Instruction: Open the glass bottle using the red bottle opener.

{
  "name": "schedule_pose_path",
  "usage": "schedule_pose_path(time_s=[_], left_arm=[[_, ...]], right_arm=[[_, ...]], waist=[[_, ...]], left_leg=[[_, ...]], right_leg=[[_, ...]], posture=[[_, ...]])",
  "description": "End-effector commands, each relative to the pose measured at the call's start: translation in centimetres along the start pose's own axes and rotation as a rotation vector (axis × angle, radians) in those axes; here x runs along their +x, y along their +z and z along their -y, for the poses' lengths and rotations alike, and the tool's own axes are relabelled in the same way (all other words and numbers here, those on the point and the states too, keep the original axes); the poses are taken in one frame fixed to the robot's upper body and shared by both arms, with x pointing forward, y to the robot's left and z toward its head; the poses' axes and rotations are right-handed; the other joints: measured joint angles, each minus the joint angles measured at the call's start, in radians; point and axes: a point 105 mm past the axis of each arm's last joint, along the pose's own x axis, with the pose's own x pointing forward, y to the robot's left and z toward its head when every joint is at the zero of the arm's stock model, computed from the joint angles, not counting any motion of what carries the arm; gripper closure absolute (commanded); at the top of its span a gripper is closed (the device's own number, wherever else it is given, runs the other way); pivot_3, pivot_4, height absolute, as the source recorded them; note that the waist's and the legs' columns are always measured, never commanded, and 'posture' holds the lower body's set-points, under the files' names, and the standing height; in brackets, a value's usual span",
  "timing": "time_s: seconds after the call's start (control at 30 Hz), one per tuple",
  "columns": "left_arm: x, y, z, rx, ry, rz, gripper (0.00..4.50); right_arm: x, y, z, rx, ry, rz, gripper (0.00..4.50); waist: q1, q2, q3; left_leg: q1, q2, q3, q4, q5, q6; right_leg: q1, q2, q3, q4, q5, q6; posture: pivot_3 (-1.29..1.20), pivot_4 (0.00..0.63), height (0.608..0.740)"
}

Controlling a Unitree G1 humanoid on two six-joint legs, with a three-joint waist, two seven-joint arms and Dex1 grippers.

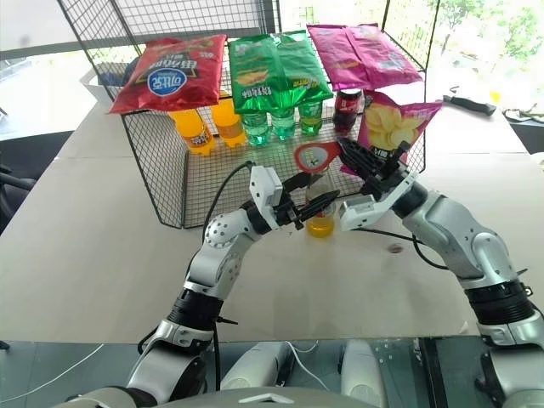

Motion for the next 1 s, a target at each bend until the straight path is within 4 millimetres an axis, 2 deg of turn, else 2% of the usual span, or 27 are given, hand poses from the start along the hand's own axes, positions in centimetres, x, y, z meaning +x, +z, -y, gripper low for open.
schedule_pose_path(time_s=[0.03, 0.13, 0.2, 0.3, 0.37, 0.43, 0.47, 0.5, 0.53, 0.57, 0.7, 1.0], left_arm=[[0.8, 0.9, 0.9, 0.004, -0.041, 0.036, 2.34], [0.7, 0.9, 1.0, 0.005, -0.053, 0.04, 2.34], [0.7, 1.0, 1.1, 0.001, -0.055, 0.043, 2.34], [0.7, 1.1, 1.1, -0.01, -0.061, 0.047, 2.34], [0.7, 1.1, 1.2, -0.016, -0.066, 0.048, 2.34], [0.6, 1.2, 1.2, -0.018, -0.066, 0.048, 1.28], [0.6, 1.2, 1.1, -0.018, -0.066, 0.048, 1.13], [0.5, 1.2, 1.1, -0.02, -0.066, 0.049, 0.77], [0.5, 1.2, 1.1, -0.019, -0.065, 0.049, 0.21], [0.5, 1.2, 1.0, -0.016, -0.061, 0.048, 0.05], [0.5, 1.2, 0.9, 0.017, -0.046, 0.038, 0.05], [0.1, 1.8, 0.7, 0.066, -0.044, 0.044, 0.05]], right_arm=[[-0.5, -1.4, 1.9, 0.127, -0.125, -0.085, 4.4], [-0.9, -2.3, 1.4, 0.267, -0.152, -0.155, 4.4], [-1.3, -2.8, 0.0, 0.475, -0.147, -0.221, 4.4], [-1.4, -2.3, -2.2, 0.796, -0.127, -0.278, 4.4], [-1.3, -1.6, -3.0, 0.92, -0.103, -0.281, 4.4], [-1.2, -0.5, -3.9, 1.038, -0.062, -0.274, 4.4], [-1.2, -0.1, -4.1, 1.071, -0.05, -0.272, 4.4], [-1.2, 0.2, -4.3, 1.107, -0.042, -0.274, 4.4], [-1.3, 0.5, -4.6, 1.137, -0.03, -0.278, 4.4], [-1.4, 0.7, -4.8, 1.162, -0.02, -0.283, 4.4], [-1.6, 0.7, -5.0, 1.223, -0.03, -0.314, 4.4], [-2.4, -0.7, -5.0, 1.267, -0.075, -0.4, 4.4]], waist=[[0.0, 0.0, 0.0], [0.0, 0.0, 0.0], [-0.001, 0.0, 0.0], [-0.003, 0.0, 0.0], [-0.004, 0.0, 0.0], [-0.005, 0.0, 0.0], [-0.007, 0.0, 0.0], [-0.01, 0.0, 0.0], [-0.014, 0.0, 0.0], [-0.019, 0.0, 0.0], [-0.028, 0.0, 0.0], [-0.026, 0.0, 0.0]], left_leg=[[0.0, 0.0, 0.0, 0.0, 0.0, 0.0], [0.0, 0.0, 0.0, 0.0, 0.0, 0.0], [0.0, 0.0, 0.0, 0.0, 0.0, 0.0], [0.0, 0.001, -0.001, -0.001, 0.0, 0.0], [0.0, 0.001, -0.001, -0.001, 0.0, 0.0], [0.0, 0.001, -0.001, -0.001, 0.0, 0.0], [0.0, 0.001, -0.001, -0.001, 0.0, 0.0], [0.0, 0.001, -0.001, -0.001, 0.0, 0.0], [0.0, 0.001, -0.001, -0.002, 0.0, 0.0], [0.0, 0.001, -0.001, -0.001, 0.0, 0.0], [0.0, 0.001, -0.001, -0.001, 0.0, 0.0], [0.0, 0.001, -0.001, -0.001, 0.0, 0.0]], right_leg=[[0.0, 0.0, 0.0, 0.0, 0.0, 0.0], [0.0, 0.0, 0.0, -0.001, 0.0, 0.0], [0.0, 0.0, 0.0, -0.001, 0.0, 0.0], [0.001, 0.001, -0.001, -0.002, 0.0, 0.0], [0.001, 0.0, -0.001, -0.002, 0.0, 0.0], [0.001, 0.0, 0.0, -0.003, 0.0, 0.0], [0.001, 0.0, 0.0, -0.003, 0.0, 0.0], [0.001, 0.0, -0.001, -0.003, 0.0, 0.0], [0.001, 0.0, -0.001, -0.003, 0.0, 0.0], [0.001, 0.0, -0.001, -0.003, 0.0, 0.0], [0.001, 0.001, -0.001, -0.002, 0.0, 0.0], [0.0, 0.001, -0.001, -0.001, 0.0, 0.0]], posture=[[0.0, 0.15, 0.74], [0.0, 0.15, 0.74], [0.0, 0.15, 0.74], [0.0, 0.15, 0.74], [0.0, 0.15, 0.74], [0.0, 0.15, 0.74], [0.0, 0.15, 0.74], [0.0, 0.15, 0.74], [0.0, 0.15, 0.74], [0.0, 0.15, 0.74], [0.0, 0.15, 0.74], [0.0, 0.15, 0.74]])
